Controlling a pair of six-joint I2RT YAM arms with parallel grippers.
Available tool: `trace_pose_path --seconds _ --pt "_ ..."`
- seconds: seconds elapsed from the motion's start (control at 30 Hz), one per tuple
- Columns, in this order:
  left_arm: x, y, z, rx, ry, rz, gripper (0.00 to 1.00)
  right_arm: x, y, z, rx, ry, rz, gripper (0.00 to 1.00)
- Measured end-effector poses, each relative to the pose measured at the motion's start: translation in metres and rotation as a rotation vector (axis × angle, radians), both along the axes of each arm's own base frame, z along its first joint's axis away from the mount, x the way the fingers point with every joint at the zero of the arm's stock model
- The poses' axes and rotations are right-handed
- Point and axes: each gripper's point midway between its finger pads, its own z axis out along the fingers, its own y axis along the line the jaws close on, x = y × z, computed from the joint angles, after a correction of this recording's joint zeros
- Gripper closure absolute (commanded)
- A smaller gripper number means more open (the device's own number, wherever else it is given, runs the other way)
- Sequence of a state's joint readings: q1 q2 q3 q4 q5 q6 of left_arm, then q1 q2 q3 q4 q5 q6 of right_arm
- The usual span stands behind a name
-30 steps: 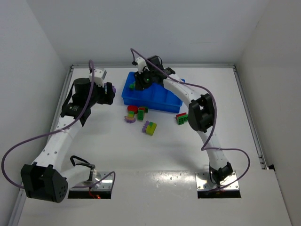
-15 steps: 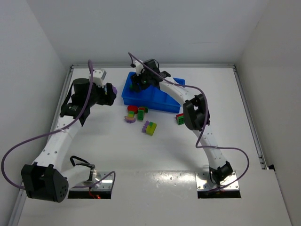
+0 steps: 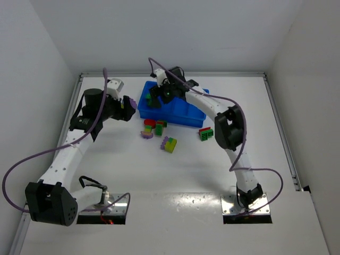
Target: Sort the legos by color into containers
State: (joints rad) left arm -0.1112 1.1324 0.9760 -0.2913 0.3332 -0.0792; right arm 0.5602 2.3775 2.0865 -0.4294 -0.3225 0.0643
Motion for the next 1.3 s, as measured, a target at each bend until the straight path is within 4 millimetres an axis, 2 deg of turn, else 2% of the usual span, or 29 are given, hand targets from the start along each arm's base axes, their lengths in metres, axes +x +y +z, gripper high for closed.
trace_pose_path --seconds 0.1,0.27,0.33,0.4,0.47,0.53,0.7,0.77,0.93,1.13,1.3 --pt "-0.004 -0.006 -0.006 -0.005 0.004 -0.046 1.00 -0.033 -0.026 0.042 0.069 0.054 0.021 0.26" --pt "-0.019 -0.029 -0.025 0.006 0.026 -0.177 1.00 -0.072 -0.083 0.144 0.266 0.049 0.033 0.26" --pt "-0.026 -0.043 -0.028 0.015 0.024 -0.247 1.00 -0.086 -0.100 0.171 0.325 0.049 0.037 0.26" --pt "-0.032 -0.057 -0.029 0.019 0.021 -0.301 1.00 -0.108 -0.104 0.185 0.378 0.076 0.060 0.26" --pt "-0.037 -0.069 -0.030 0.025 0.016 -0.352 1.00 -0.133 -0.099 0.182 0.412 0.150 0.086 0.25" --pt "-0.042 -0.081 -0.032 0.033 0.015 -0.395 1.00 -0.153 -0.094 0.165 0.425 0.246 0.091 0.25" --pt "-0.056 -0.110 -0.037 0.061 0.007 -0.489 1.00 -0.178 -0.089 0.125 0.429 0.440 0.040 0.17" --pt "-0.061 -0.120 -0.040 0.072 0.008 -0.515 1.00 -0.181 -0.090 0.119 0.433 0.475 0.020 0.17" --pt "-0.070 -0.138 -0.052 0.113 0.021 -0.551 1.00 -0.178 -0.086 0.125 0.457 0.478 0.007 0.17" --pt "-0.071 -0.148 -0.058 0.140 0.030 -0.566 1.00 -0.177 -0.083 0.127 0.466 0.480 0.003 0.17" --pt "-0.064 -0.149 -0.051 0.148 0.010 -0.551 1.00 -0.181 -0.077 0.126 0.475 0.495 0.014 0.17"
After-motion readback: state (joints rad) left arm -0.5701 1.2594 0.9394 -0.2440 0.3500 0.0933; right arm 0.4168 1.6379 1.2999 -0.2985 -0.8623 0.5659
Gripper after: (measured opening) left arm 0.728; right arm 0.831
